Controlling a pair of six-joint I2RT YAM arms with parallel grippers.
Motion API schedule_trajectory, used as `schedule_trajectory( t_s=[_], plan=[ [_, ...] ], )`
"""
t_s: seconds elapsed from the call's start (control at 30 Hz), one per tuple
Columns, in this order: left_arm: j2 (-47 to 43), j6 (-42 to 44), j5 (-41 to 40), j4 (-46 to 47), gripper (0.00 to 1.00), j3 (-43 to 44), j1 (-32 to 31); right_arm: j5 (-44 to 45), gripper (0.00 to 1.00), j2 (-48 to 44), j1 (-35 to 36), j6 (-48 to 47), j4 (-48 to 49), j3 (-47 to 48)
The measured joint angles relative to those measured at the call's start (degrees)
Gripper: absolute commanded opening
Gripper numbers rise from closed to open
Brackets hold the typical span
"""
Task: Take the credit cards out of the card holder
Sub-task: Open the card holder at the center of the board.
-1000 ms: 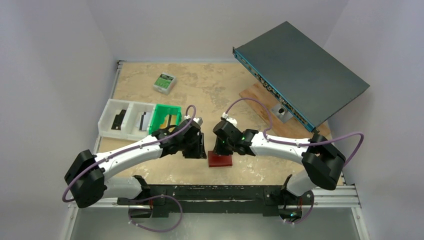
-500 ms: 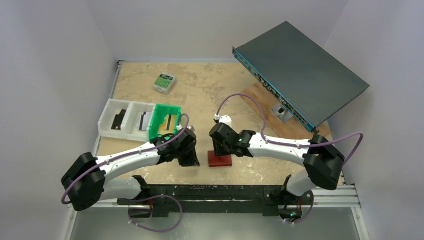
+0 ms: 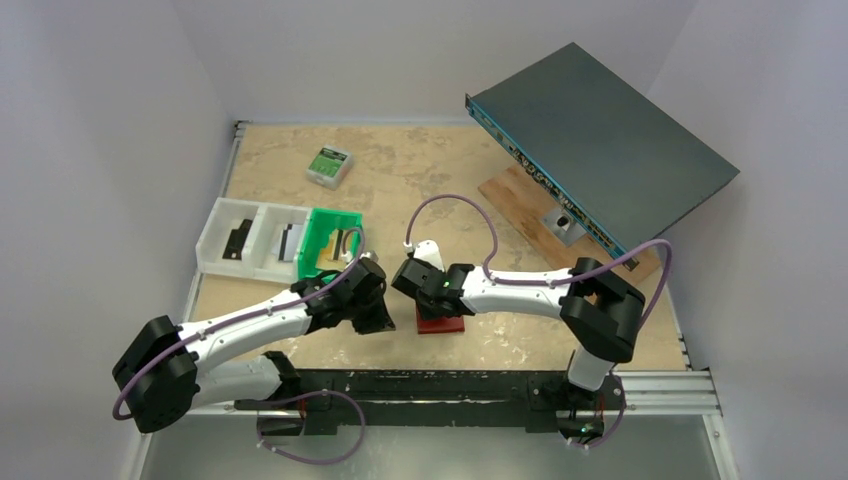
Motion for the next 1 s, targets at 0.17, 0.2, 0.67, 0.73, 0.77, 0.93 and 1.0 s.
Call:
schedule_trajectory(
  t_s=[0.17,0.2,0.67,0.73,0.77,0.93,1.0],
  plan=[
    [0.17,0.09,0.17,0.17,0.0,0.0,0.0,1.42,0.22,0.7,0.31,1.18,-1.68,0.83],
    [0.39,0.09,0.26,0.28,0.0,0.0,0.0,1.55,0.21,0.76,0.31,1.33,-1.99,0.94],
    [4.57,0.28,4.5,4.74,0.0,0.02,-0.02,0.87,0.34,0.55,0.24,4.85,-4.33,0.76],
    [4.76,0.26,4.94,4.94,0.0,0.02,-0.02,0.61,0.11,0.22,0.2,4.87,-3.67,0.17],
    [4.76,0.24,5.11,5.07,0.0,0.02,-0.04,0.55,0.03,-0.13,0.17,4.94,-3.26,-0.28],
    [5.4,-0.37,6.36,7.19,0.0,0.02,-0.48,-1.14,0.0,-1.53,-0.79,5.73,-2.16,-1.75],
    [5.99,-0.61,6.84,8.07,0.0,0.07,-0.98,-2.45,0.0,-2.1,-1.55,6.16,-1.64,-2.27]
  ],
)
